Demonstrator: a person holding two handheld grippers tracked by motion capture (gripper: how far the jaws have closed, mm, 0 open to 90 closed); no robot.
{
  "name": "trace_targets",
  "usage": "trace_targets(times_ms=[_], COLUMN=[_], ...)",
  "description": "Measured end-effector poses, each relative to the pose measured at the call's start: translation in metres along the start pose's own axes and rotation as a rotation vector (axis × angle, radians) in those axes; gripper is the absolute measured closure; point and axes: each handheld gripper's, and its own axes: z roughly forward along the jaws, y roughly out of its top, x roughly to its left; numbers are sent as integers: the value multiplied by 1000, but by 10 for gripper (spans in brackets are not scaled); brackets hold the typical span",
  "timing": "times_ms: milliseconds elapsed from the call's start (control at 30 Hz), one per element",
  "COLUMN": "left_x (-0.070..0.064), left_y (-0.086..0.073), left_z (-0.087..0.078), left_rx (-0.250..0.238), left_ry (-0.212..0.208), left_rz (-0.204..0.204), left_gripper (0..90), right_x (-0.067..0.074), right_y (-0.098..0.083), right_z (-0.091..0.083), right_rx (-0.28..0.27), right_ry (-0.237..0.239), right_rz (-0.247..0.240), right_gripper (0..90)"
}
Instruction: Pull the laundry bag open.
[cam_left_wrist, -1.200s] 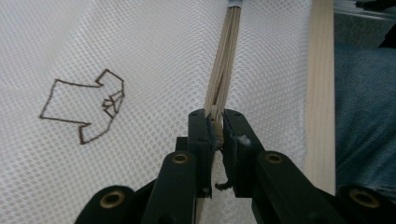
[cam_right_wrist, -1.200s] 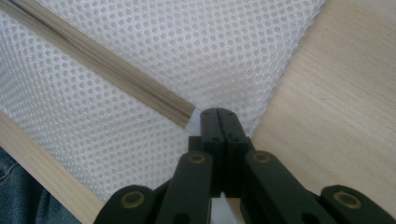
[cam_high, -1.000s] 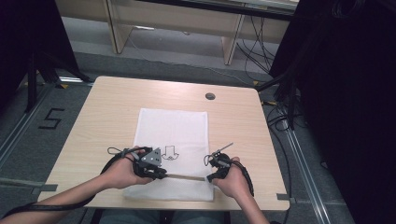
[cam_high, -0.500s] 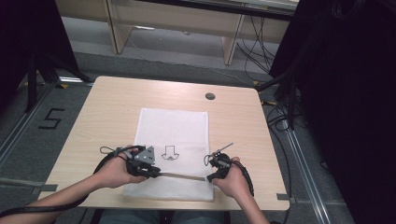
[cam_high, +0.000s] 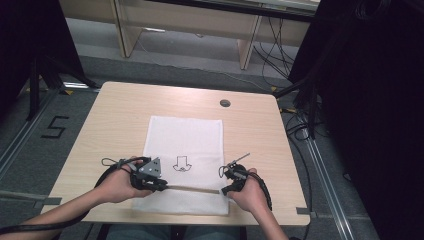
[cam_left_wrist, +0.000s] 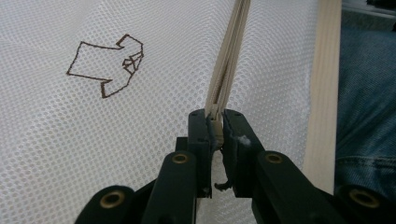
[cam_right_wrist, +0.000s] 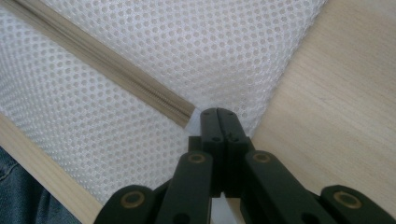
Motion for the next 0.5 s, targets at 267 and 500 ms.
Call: trace_targets(times_ms=[267, 500], left_x=[-1, 0], left_y=[-5, -13], left_z=[-1, -6], left_rx=[0, -1], left_ry=[0, 4], left_rz=[-5, -22], left_gripper=[817, 817], right_x=[0, 0], right_y=[0, 0], right_z=[0, 0], right_rx=[2, -10], right_ry=[2, 3], right_rz=[6, 8], right_gripper=[900, 900])
